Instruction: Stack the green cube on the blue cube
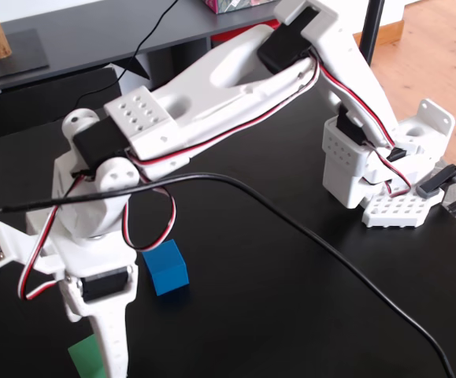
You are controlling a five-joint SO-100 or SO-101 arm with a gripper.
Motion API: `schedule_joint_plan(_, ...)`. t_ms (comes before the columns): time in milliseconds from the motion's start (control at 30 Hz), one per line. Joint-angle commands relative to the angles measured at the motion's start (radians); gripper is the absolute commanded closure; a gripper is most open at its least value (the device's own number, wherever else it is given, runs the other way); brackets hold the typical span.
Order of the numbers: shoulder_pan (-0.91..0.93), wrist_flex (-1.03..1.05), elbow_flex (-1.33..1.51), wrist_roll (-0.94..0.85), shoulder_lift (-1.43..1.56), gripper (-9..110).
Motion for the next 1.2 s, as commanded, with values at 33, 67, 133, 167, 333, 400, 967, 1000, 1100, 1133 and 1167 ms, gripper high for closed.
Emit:
schedule_joint_plan(33,-0.021,0.005,-0.035,0.025,0.031,59)
schedule_joint_plan(67,-0.026,-0.005,-0.025,0.029,0.031,59)
schedule_joint_plan(133,-0.037,-0.008,-0.02,0.041,0.029,59)
schedule_joint_plan(167,-0.043,-0.014,-0.023,0.052,0.023,59)
schedule_joint_plan(333,-0.058,0.014,-0.074,0.058,-0.017,59)
schedule_joint_plan(400,-0.055,0.017,-0.084,0.057,-0.028,59)
schedule_joint_plan(967,-0.051,-0.029,-0.137,0.092,-0.038,60)
schedule_joint_plan(1000,-0.049,-0.029,-0.137,0.084,-0.041,61)
schedule_joint_plan(1100,-0.048,-0.032,-0.137,0.074,-0.049,67)
schedule_joint_plan(1133,-0.048,-0.031,-0.135,0.072,-0.051,69)
schedule_joint_plan(1167,-0.048,-0.029,-0.135,0.075,-0.051,70)
